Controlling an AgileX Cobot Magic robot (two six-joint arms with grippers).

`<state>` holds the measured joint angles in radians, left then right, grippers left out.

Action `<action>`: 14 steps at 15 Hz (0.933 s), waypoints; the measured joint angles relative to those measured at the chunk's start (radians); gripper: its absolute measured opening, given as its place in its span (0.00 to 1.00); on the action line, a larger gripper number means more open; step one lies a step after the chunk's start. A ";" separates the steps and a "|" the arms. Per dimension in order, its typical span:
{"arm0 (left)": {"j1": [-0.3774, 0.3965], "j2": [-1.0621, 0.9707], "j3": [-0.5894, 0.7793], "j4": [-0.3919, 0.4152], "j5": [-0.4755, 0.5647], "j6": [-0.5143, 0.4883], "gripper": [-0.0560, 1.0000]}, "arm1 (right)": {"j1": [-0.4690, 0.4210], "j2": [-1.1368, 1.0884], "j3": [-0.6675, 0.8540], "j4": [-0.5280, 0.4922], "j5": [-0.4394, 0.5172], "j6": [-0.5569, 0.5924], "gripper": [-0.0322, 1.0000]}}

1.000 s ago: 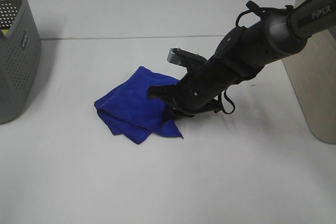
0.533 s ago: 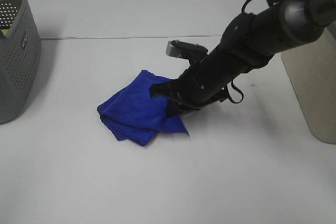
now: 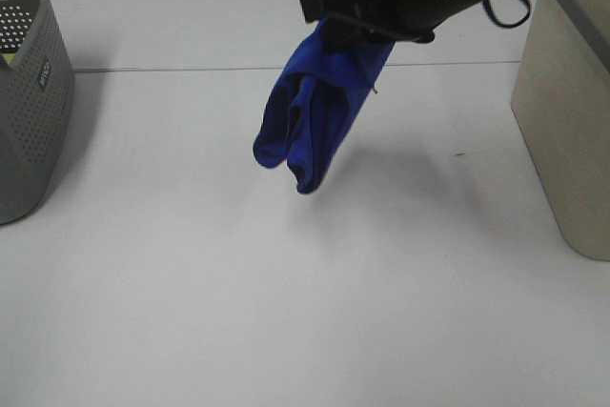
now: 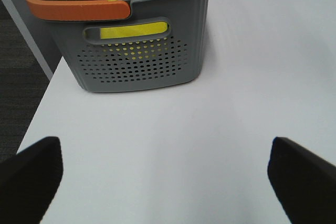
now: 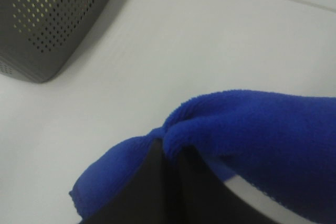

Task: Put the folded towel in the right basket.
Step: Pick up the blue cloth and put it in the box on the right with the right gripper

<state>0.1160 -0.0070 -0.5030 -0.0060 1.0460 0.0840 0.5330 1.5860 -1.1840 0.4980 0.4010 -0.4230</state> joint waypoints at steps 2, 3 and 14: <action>0.000 0.000 0.000 0.000 0.000 0.000 0.99 | -0.086 -0.092 0.000 -0.007 0.019 0.032 0.05; 0.000 0.000 0.000 0.000 0.000 0.000 0.99 | -0.150 -0.131 0.000 -0.007 0.025 0.042 0.05; 0.000 0.000 0.000 0.000 0.000 0.000 0.99 | -0.860 -0.257 0.002 0.047 0.045 0.098 0.05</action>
<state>0.1160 -0.0070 -0.5030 -0.0060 1.0460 0.0840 -0.3270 1.3290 -1.1820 0.5450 0.4460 -0.3250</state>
